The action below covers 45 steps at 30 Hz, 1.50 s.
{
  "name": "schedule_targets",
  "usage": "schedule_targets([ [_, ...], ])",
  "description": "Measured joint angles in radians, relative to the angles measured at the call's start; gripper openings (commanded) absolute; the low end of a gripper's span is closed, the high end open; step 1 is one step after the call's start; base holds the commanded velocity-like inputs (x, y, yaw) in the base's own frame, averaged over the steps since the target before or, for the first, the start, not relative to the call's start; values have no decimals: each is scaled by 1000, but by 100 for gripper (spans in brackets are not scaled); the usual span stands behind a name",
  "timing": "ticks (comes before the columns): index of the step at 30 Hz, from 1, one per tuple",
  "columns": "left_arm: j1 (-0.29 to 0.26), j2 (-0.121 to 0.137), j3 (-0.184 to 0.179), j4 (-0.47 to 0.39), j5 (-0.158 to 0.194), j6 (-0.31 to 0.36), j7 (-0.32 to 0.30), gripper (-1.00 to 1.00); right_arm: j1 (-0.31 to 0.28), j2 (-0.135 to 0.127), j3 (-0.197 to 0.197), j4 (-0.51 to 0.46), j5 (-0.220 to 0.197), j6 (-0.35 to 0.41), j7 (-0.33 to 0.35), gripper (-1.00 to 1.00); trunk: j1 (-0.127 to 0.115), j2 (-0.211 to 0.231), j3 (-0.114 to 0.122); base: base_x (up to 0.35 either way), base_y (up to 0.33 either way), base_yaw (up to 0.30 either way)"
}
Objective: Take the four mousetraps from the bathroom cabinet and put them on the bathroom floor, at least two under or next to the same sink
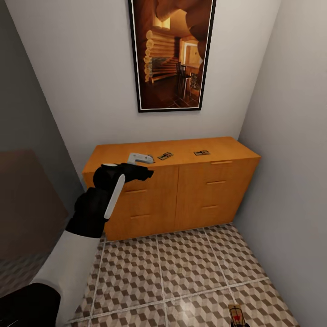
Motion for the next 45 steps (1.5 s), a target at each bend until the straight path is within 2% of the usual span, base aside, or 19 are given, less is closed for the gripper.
schedule_targets([
  [11, 5, 24, -16, 9, 1, 0, -10, 100, 0, 0, -1, 0, 0, 0, 0, -100, 0, 0, 0, 29, 0, 0],
  [38, 5, 22, -20, 28, 0, -1, -12, 100, 0, 0, -1, 0, 0, 0, -2, -100, 0, 0, 0, 235, 0, 0],
  [45, 5, 21, -33, 27, 0, -1, -11, 100, 0, 0, -1, 0, 0, 0, -2, -100, 0, 0, 0, 252, 0, 0],
])
